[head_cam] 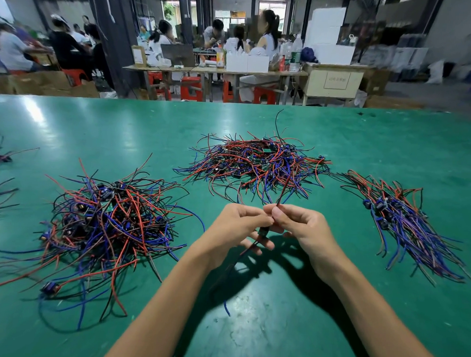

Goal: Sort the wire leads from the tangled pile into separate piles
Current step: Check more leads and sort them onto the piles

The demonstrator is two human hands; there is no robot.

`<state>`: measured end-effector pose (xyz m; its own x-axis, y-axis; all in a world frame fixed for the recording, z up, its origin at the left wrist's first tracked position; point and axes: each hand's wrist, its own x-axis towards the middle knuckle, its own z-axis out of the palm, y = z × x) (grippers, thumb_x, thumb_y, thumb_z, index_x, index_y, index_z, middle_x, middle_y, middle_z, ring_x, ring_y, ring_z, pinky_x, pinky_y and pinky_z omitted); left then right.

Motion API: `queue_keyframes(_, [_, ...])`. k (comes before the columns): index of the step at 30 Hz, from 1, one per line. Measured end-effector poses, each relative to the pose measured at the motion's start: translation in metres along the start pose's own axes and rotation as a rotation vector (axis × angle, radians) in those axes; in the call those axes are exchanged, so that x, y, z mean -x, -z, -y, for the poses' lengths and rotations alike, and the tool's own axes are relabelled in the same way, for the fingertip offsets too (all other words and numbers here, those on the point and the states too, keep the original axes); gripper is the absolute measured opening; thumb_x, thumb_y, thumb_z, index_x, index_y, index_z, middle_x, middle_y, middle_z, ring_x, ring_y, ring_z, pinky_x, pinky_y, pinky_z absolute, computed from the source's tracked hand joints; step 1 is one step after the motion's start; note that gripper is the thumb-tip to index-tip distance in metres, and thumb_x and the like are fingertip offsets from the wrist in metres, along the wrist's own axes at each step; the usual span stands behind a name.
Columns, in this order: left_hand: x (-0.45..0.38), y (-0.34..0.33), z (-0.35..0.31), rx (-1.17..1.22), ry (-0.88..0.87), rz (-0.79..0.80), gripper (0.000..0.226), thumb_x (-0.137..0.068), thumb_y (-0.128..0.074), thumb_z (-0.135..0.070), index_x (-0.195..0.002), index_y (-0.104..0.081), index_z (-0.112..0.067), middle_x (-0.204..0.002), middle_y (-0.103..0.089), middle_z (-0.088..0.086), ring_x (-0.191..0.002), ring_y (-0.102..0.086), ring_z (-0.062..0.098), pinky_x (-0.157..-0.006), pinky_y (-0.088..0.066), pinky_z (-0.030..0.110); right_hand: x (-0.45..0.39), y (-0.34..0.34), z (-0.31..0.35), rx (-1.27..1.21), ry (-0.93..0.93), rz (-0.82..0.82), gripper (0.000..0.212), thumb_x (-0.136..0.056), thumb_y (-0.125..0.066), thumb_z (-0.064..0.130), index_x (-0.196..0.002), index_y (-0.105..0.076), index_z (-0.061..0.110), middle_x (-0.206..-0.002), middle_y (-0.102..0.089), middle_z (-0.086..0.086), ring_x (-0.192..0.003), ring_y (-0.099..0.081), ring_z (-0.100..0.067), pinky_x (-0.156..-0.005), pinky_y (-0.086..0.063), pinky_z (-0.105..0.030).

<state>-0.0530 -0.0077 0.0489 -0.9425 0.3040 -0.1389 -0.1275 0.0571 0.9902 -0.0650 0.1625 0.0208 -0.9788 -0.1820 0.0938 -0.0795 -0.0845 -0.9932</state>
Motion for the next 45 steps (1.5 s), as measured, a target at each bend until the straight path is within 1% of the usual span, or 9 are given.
queue_keyframes(4, [-0.001, -0.009, 0.003, -0.077, -0.006, -0.156, 0.018, -0.090, -0.063, -0.017, -0.085, -0.076, -0.006, -0.086, -0.077, 0.003, -0.050, -0.064, 0.019, -0.043, -0.041, 0.019, -0.002, -0.009, -0.005, 0.096, 0.059, -0.044, 0.018, -0.099, -0.060, 0.017, -0.102, -0.078, 0.015, -0.074, -0.073, 0.009, -0.071, -0.064, -0.004, -0.066, -0.048, -0.012])
queue_keyframes(8, [-0.001, -0.017, 0.006, -0.156, -0.075, -0.267, 0.021, -0.089, -0.067, -0.021, -0.075, -0.079, -0.012, -0.074, -0.075, -0.004, -0.045, -0.055, 0.016, -0.041, -0.035, 0.017, -0.002, -0.023, -0.016, 0.175, 0.088, -0.150, 0.026, -0.104, -0.052, 0.013, -0.099, -0.077, 0.015, -0.084, -0.077, -0.002, -0.078, -0.071, -0.025, -0.072, -0.056, -0.039])
queue_keyframes(14, [-0.001, -0.022, 0.004, -0.440, -0.184, -0.330, 0.029, -0.085, -0.066, -0.018, -0.057, -0.074, -0.014, -0.040, -0.045, 0.000, -0.037, -0.033, 0.003, -0.044, -0.032, 0.016, -0.006, -0.025, -0.016, 0.060, 0.009, -0.316, 0.029, -0.101, -0.047, 0.012, -0.087, -0.072, 0.015, -0.088, -0.077, -0.003, -0.058, -0.063, -0.017, -0.051, -0.047, -0.026])
queue_keyframes(17, [-0.001, -0.023, 0.005, -0.609, -0.243, -0.299, 0.025, -0.086, -0.067, -0.024, -0.068, -0.077, -0.009, -0.047, -0.041, 0.006, -0.041, -0.025, 0.014, -0.042, -0.024, 0.019, -0.012, -0.012, -0.007, -0.010, -0.048, -0.419, 0.027, -0.100, -0.043, 0.012, -0.090, -0.068, 0.018, -0.096, -0.078, 0.003, -0.046, -0.060, -0.012, -0.046, -0.040, -0.023])
queue_keyframes(21, [0.000, -0.026, 0.006, -0.735, -0.281, -0.237, 0.028, -0.083, -0.061, -0.031, -0.070, -0.074, -0.009, -0.065, -0.068, 0.013, -0.044, -0.027, 0.016, -0.042, -0.031, 0.019, -0.016, 0.004, 0.003, -0.067, -0.069, -0.516, 0.028, -0.099, -0.041, 0.013, -0.089, -0.067, 0.019, -0.095, -0.078, 0.005, -0.049, -0.059, -0.016, -0.043, -0.042, -0.021])
queue_keyframes(28, [0.004, -0.018, 0.002, -0.773, -0.342, -0.172, 0.027, -0.085, -0.066, -0.030, -0.067, -0.072, -0.011, -0.057, -0.048, 0.014, -0.050, -0.021, 0.017, -0.044, -0.027, 0.025, -0.013, 0.016, 0.011, -0.410, -0.313, -0.435, 0.021, -0.096, -0.047, 0.024, -0.081, -0.062, 0.023, -0.074, -0.075, 0.008, -0.050, -0.057, -0.010, -0.050, -0.043, -0.025])
queue_keyframes(33, [0.003, -0.015, 0.005, -0.729, -0.315, -0.097, 0.018, -0.081, -0.065, -0.031, -0.078, -0.081, -0.022, -0.064, -0.070, 0.008, -0.050, -0.029, 0.019, -0.048, -0.034, 0.024, -0.012, 0.029, 0.015, -0.679, -0.506, -0.412, 0.020, -0.084, -0.053, 0.022, -0.065, -0.056, 0.024, -0.064, -0.066, 0.009, -0.055, -0.051, -0.013, -0.055, -0.032, -0.025])
queue_keyframes(36, [0.003, -0.017, 0.005, -0.654, -0.281, -0.072, 0.019, -0.082, -0.066, -0.031, -0.074, -0.080, -0.021, -0.065, -0.073, 0.003, -0.049, -0.035, 0.014, -0.051, -0.035, 0.026, -0.009, 0.031, 0.016, -0.463, -0.387, -0.402, 0.035, -0.087, -0.053, 0.027, -0.058, -0.071, 0.020, -0.070, -0.070, 0.007, -0.053, -0.054, -0.011, -0.056, -0.036, -0.026])
queue_keyframes(45, [0.005, -0.005, -0.016, 0.320, -0.093, -0.069, 0.022, -0.092, -0.063, -0.032, -0.102, -0.079, -0.020, -0.092, -0.076, -0.005, -0.065, -0.063, 0.007, -0.066, -0.053, 0.016, -0.003, 0.002, 0.012, -0.054, -0.086, -0.218, 0.023, -0.100, -0.055, 0.025, -0.121, -0.063, 0.024, -0.100, -0.078, -0.003, -0.054, -0.064, -0.011, -0.048, -0.046, -0.019])
